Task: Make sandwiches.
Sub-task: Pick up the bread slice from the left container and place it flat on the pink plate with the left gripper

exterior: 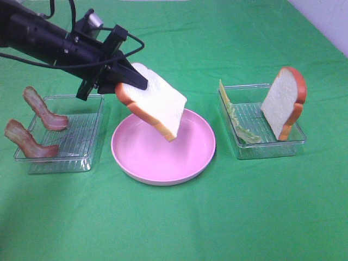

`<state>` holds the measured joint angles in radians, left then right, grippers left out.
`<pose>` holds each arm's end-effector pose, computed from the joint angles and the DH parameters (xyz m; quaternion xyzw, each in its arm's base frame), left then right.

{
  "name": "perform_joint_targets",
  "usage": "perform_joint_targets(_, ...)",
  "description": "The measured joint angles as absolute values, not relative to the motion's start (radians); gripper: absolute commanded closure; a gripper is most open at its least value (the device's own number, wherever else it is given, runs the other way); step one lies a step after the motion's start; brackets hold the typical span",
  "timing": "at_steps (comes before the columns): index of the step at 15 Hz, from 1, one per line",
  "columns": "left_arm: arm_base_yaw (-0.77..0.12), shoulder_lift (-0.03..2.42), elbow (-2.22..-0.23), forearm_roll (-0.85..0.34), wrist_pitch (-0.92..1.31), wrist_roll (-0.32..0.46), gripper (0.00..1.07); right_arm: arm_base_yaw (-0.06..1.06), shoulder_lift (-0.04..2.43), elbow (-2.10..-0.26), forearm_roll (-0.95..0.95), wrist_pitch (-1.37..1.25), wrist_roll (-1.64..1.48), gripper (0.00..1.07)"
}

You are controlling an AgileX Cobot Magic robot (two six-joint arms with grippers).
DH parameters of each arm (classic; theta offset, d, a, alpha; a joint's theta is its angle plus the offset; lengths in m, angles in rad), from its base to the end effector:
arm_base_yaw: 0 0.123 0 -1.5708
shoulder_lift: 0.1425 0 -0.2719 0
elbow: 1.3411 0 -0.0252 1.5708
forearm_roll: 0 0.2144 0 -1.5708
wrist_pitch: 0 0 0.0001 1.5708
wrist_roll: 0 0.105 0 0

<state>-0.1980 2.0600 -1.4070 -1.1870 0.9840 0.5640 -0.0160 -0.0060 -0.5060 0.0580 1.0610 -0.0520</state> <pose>0.3630 -0.1556 0.1900 0.0253 0.8828 -0.4595 0.0939 -0.0126 0.0055 0.2550 -0.0166 0.8496 0.0111 0.5270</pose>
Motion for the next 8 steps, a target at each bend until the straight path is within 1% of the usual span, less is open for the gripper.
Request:
perform_joint_targets(3,-0.198,2.182,-1.406,-1.227,0.982,0.576,1.07,-0.016,-0.006,-0.506,0.058,1.061,-0.052,0.32)
perform_joint_targets(6,-0.199,2.221,-1.406,-1.299,0.98,0.609,1.07,-0.016,-0.006,-0.506,0.058,1.061,-0.052,0.32)
perform_joint_targets(8,-0.216,2.233,-1.406,-1.335,0.956,0.636,1.07,-0.016,-0.006,-0.506,0.058,1.061,-0.052,0.32)
